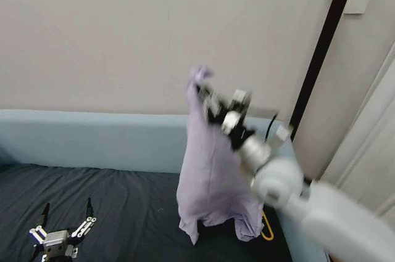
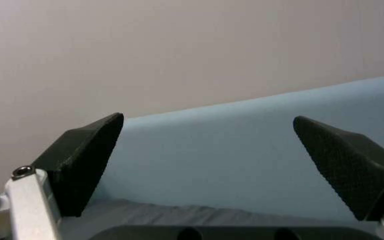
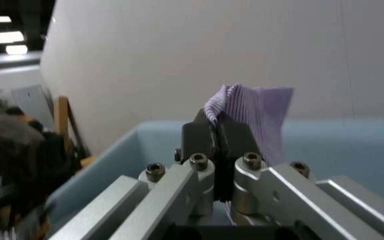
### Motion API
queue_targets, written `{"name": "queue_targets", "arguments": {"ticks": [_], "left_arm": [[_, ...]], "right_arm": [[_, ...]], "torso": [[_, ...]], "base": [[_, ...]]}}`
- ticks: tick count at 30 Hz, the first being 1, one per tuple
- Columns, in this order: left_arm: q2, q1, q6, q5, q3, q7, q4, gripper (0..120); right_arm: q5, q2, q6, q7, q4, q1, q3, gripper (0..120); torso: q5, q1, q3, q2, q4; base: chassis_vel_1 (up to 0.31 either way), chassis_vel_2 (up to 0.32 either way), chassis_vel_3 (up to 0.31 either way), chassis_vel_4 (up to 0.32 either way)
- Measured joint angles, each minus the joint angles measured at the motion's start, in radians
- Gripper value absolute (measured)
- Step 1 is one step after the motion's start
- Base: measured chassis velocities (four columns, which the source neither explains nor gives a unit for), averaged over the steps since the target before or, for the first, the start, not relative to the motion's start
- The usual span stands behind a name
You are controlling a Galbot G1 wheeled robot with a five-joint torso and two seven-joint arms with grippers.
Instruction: Pick up the clothes from the sofa and hang them on the clothes hanger.
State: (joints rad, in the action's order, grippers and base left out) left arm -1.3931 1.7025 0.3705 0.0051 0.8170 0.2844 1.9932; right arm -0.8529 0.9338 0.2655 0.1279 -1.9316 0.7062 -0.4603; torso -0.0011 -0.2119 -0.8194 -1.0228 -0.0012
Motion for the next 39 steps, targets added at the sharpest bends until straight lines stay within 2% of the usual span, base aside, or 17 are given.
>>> {"name": "queue_targets", "arguments": {"ticks": [5,7,13,16,21,22,26,27,30,31,32,35,36,39], "left_arm": [[0.009,-0.001,-0.024,-0.009,0.022,0.013,-0.005,100],[0.013,-0.001,-0.052,-0.01,0.031,0.029,-0.011,100],[0.016,-0.003,-0.101,-0.01,0.041,0.054,-0.014,100],[0.015,-0.005,-0.129,-0.009,0.044,0.067,-0.012,100],[0.009,-0.002,-0.148,0.012,0.045,0.076,-0.025,100],[0.009,-0.002,-0.148,0.012,0.045,0.076,-0.025,100],[0.009,-0.006,-0.149,0.021,0.043,0.076,-0.042,100],[0.009,-0.006,-0.149,0.021,0.043,0.076,-0.042,100],[0.009,-0.006,-0.149,0.023,0.042,0.076,-0.042,100],[0.009,-0.006,-0.148,0.023,0.042,0.076,-0.042,100],[0.009,-0.006,-0.148,0.023,0.042,0.076,-0.042,100],[0.005,-0.002,-0.142,0.029,0.039,0.075,-0.038,100],[0.005,-0.002,-0.142,0.029,0.039,0.075,-0.038,100],[0.002,0.001,-0.133,0.042,0.036,0.075,-0.038,100]], "right_arm": [[0.115,0.049,0.036,-0.023,0.12,0.131,-0.048,0],[0.188,0.105,0.061,-0.032,0.223,0.217,-0.08,0],[0.251,0.173,0.07,0.005,0.31,0.271,-0.12,0],[0.261,0.196,0.032,0.059,0.308,0.274,-0.153,0],[0.187,0.169,-0.102,0.131,0.178,0.273,-0.189,22],[0.187,0.169,-0.102,0.131,0.178,0.273,-0.189,22],[0.117,0.133,-0.238,0.164,0.073,0.272,-0.182,40],[0.117,0.133,-0.238,0.164,0.073,0.272,-0.182,40],[0.097,0.121,-0.275,0.174,0.033,0.271,-0.169,52],[0.098,0.122,-0.275,0.184,0.032,0.267,-0.161,57],[0.098,0.122,-0.275,0.184,0.032,0.267,-0.161,57],[0.138,0.152,-0.285,0.291,0.119,0.225,-0.128,71],[0.138,0.152,-0.285,0.291,0.119,0.225,-0.128,71],[0.202,0.173,-0.307,0.297,0.257,0.158,-0.088,85]], "torso": [[0.0003,0.0,0.0,0.0,0.0],[-0.0001,0.0,0.0,0.0,-0.0002],[-0.0001,0.0,0.0,0.0,0.0],[0.0,0.0,0.0,0.0,0.0001],[0.0001,0.0,0.0,0.0,0.0001],[0.0001,0.0,0.0,0.0,0.0001],[0.0001,0.0,0.0,0.0,0.0],[0.0001,0.0,0.0,0.0,0.0],[0.0002,0.0,0.0,0.0,-0.0001],[0.0003,0.0,0.0,0.0,-0.0001],[0.0003,0.0,0.0,0.0,-0.0001],[0.0007,0.0,0.0,0.0,-0.0001],[0.0007,0.0,0.0,0.0,-0.0001],[0.0005,0.0,0.0,0.0,0.0001]], "base": [[0.0,0.0,0.0,0.0],[0.0,0.0,0.0,0.0],[0.0,0.0,0.0,0.0],[0.0,0.0,0.0,0.0],[0.0,0.0,0.0,0.0],[0.0,0.0,0.0,0.0],[0.0,0.0,0.0,0.0],[0.0,0.0,0.0,0.0],[0.0,0.0,0.0,0.0],[0.0,0.0,0.0,0.0],[0.0,0.0,0.0,0.0],[0.0,0.0,0.0,0.0],[0.0,0.0,0.0,0.0],[0.0,0.0,0.0,0.0]]}}
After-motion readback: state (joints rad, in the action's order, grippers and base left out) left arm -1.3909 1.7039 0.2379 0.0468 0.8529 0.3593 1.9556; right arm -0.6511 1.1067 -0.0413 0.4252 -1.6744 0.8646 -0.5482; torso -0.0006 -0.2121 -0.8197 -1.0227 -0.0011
